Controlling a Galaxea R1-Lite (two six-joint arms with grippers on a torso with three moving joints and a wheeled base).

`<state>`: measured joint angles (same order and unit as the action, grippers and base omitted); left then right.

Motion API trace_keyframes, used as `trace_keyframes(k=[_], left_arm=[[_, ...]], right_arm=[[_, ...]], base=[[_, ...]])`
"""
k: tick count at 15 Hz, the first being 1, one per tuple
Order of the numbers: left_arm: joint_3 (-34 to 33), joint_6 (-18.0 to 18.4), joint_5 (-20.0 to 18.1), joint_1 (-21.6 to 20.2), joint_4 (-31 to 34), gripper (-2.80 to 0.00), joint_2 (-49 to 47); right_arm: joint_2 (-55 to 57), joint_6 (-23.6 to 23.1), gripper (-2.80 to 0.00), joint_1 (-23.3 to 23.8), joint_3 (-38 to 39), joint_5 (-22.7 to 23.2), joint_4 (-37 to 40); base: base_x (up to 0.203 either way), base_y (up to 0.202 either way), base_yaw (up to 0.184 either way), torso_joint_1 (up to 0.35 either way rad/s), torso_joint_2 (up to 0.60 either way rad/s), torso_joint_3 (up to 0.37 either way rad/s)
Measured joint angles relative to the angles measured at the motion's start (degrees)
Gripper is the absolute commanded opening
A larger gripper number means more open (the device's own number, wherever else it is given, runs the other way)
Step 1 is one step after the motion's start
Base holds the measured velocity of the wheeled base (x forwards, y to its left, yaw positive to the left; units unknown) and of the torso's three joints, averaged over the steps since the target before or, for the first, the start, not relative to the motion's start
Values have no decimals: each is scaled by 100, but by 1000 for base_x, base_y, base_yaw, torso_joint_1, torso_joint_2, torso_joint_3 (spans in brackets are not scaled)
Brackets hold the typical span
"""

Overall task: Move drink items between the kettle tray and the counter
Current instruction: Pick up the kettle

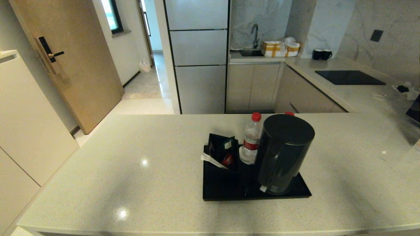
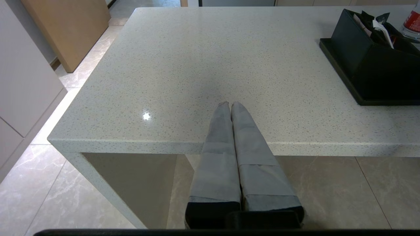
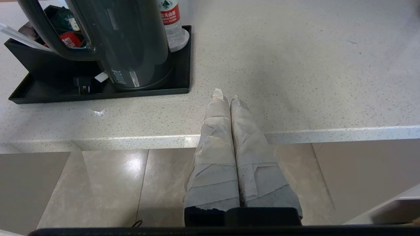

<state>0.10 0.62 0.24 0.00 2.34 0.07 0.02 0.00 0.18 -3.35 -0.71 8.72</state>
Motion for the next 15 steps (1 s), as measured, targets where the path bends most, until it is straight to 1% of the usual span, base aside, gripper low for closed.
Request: trace_keyframes(k=[4, 8, 9, 10, 12, 13, 15], left_arm=[[0, 0, 0, 0, 0, -280, 0], [0, -2, -2, 0, 0, -280, 0], [-2, -2, -2, 0, 0, -280, 0], [-2, 0, 0, 0, 0, -280, 0], [-2, 0, 2, 0, -1, -280, 0], [0, -2, 0, 0, -2, -280, 0], [-2, 0, 0, 0, -2, -280, 0]], right_arm=[[0, 0, -280, 0, -2, -1, -24], [75, 10, -280, 0, -145, -26, 127], [245, 114, -280, 0, -384, -30, 102], [515, 330, -280, 0, -810, -19, 56], [1195, 814, -280, -5, -1908, 49, 118], [1545, 1033, -280, -17, -2419, 166, 367], [2068, 1281, -280, -32, -3092, 754, 1317]], base=[[0, 0, 0, 0, 0, 0], [0, 0, 0, 0, 0, 0], [0, 0, 0, 0, 0, 0], [0, 0, 0, 0, 0, 0], [0, 0, 0, 0, 0, 0], [0, 0, 0, 0, 0, 0], [0, 0, 0, 0, 0, 0]])
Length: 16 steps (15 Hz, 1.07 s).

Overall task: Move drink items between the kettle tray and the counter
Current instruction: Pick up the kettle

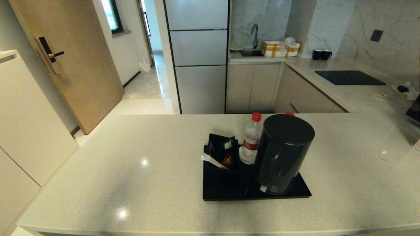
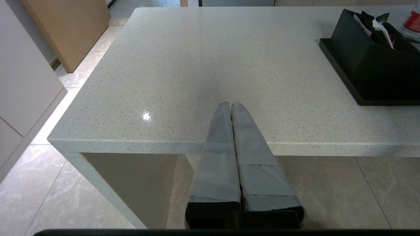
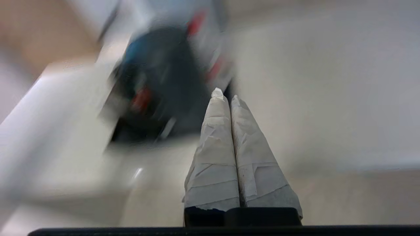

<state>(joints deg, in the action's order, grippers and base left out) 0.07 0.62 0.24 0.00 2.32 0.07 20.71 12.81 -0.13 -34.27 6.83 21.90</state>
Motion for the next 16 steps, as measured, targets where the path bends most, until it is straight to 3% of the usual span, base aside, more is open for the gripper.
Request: trace_keyframes(k=[3, 5, 6, 12, 16], left_arm=[[0, -2, 0, 0, 2, -280, 0], [0, -2, -1, 0, 0, -280, 0], [0, -2, 0, 0, 0, -280, 0], [2, -1, -2, 0, 1, -280, 0], [0, 0, 0, 0, 0, -280, 0]], right_arm=[[619, 21, -280, -54, -251, 1480, 1247], [1016, -402, -280, -203, 144, 2397, 1226], [1260, -659, -280, -258, 384, 2618, 1012], [2985, -1707, -280, -415, 1788, 2622, -2588], [3779, -2416, -280, -706, 1892, 2537, -3842]], base=[[0, 0, 0, 0, 0, 0], [0, 0, 0, 0, 0, 0], [0, 0, 0, 0, 0, 0], [0, 0, 0, 0, 0, 0], [0, 0, 0, 0, 0, 0]])
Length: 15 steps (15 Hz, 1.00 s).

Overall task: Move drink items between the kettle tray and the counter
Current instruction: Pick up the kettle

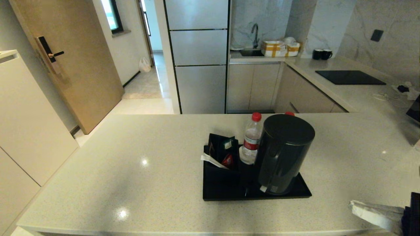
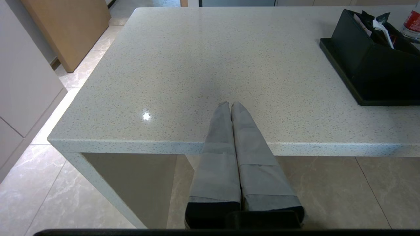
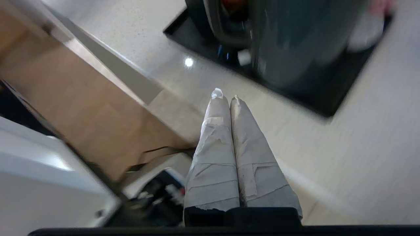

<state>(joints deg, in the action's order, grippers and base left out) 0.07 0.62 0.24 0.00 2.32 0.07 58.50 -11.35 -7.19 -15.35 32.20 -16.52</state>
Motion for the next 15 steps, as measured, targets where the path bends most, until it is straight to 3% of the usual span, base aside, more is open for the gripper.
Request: trace_keyframes(k=[4, 7, 8, 10, 15], left_arm=[[2, 0, 0, 0, 2, -280, 0], [2, -1, 0, 0, 2, -280, 0], [2, -1, -2, 0, 2, -280, 0], [2, 0, -2, 0, 3, -280, 0], [2, 0, -4, 0, 2, -280, 0]], right_arm=[[975, -136, -280, -435, -55, -303, -736], [2017, -155, -280, -858, -3, -882, -2205], [2347, -152, 0, -997, 18, -1090, -2756], [2858, -72, 0, -1161, -5, -1237, -3491], [3269, 264, 0, -1592, 51, -1189, -3615]], base=[[0, 0, 0, 0, 0, 0], [0, 0, 0, 0, 0, 0], [0, 0, 0, 0, 0, 0], [0, 0, 0, 0, 0, 0], [0, 0, 0, 0, 0, 0]])
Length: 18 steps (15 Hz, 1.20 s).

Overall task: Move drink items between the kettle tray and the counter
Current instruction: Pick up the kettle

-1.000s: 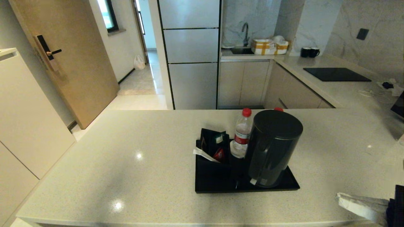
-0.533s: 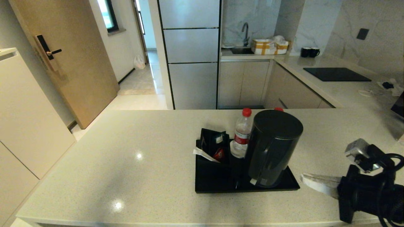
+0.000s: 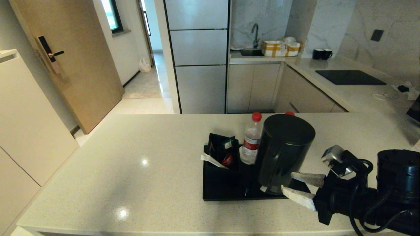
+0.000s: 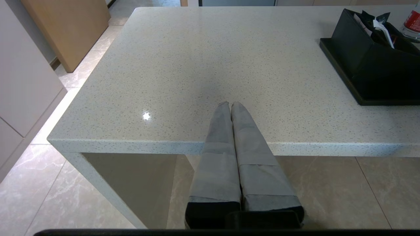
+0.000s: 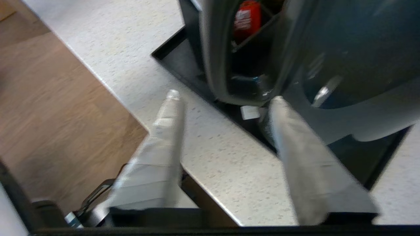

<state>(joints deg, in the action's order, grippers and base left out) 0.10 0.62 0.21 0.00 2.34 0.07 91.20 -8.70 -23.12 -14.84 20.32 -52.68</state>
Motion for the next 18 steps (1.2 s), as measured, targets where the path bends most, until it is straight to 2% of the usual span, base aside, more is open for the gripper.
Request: trace_keyframes(k=[2, 4, 8, 14, 18], left_arm=[[-2, 0, 1, 0, 0, -280, 0], [0, 1, 4, 0, -2, -280, 0], [0, 0, 3, 0, 0, -280, 0], [0, 0, 4, 0, -2, -280, 0], [0, -2, 4, 0, 0, -280, 0]], right_arm=[[36, 24, 0, -38, 13, 161, 1], [152, 262, 0, -75, -46, 203, -110], [558, 415, 0, -156, -75, 198, -966], [1464, 416, 0, -563, 24, 156, -2116], [1780, 602, 0, -620, -223, -9, -2236]], base=[[0, 0, 0, 0, 0, 0], [0, 0, 0, 0, 0, 0], [0, 0, 0, 0, 0, 0], [0, 0, 0, 0, 0, 0], [0, 0, 0, 0, 0, 0]])
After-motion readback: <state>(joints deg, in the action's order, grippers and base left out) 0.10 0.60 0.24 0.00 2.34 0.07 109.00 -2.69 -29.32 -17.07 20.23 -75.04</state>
